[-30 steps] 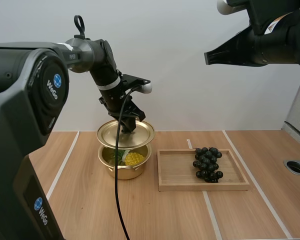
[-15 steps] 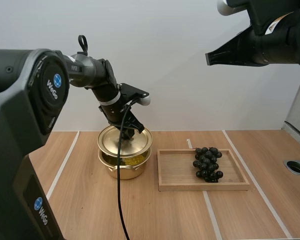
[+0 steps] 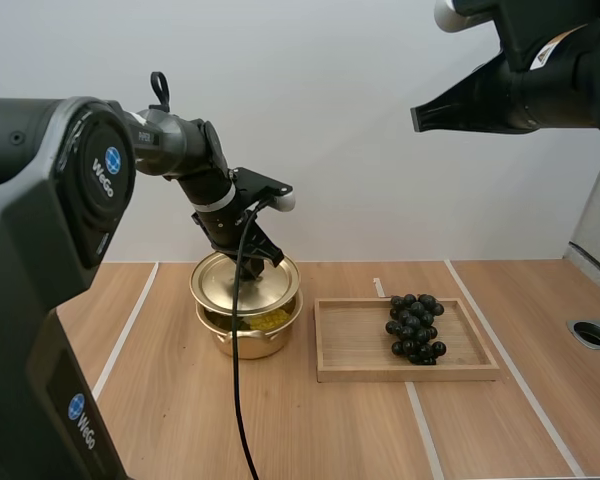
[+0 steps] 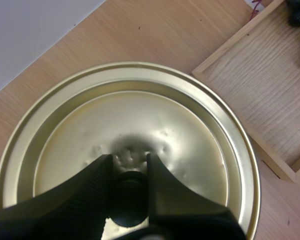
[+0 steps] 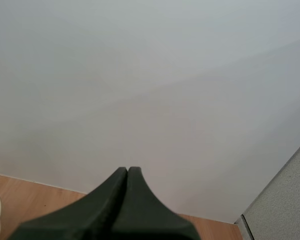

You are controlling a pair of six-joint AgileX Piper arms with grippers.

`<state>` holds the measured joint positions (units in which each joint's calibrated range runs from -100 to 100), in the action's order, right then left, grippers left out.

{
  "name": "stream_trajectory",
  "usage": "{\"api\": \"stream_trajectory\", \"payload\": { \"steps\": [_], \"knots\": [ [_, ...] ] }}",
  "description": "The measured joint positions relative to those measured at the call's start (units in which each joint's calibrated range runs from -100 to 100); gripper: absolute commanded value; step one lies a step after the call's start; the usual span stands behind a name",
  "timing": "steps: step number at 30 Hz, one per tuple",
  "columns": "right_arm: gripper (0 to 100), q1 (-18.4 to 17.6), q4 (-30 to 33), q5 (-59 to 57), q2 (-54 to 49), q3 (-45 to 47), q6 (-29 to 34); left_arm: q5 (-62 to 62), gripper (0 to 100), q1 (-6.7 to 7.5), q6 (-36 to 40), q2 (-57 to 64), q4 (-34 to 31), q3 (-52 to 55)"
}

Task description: Open the pot, put the pineapple inside, and close it

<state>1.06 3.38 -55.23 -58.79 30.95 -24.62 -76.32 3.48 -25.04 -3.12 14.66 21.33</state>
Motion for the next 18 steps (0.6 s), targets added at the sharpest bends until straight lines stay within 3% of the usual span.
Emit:
{"api": "stream_trajectory", "payload": {
  "steps": [18],
  "knots": [
    [0, 0.0, 0.7, 0.0, 0.0, 0.0, 0.0, -0.4, 0, -0.47, -0.3, -4.3, 2.1, 0.7]
  ]
}}
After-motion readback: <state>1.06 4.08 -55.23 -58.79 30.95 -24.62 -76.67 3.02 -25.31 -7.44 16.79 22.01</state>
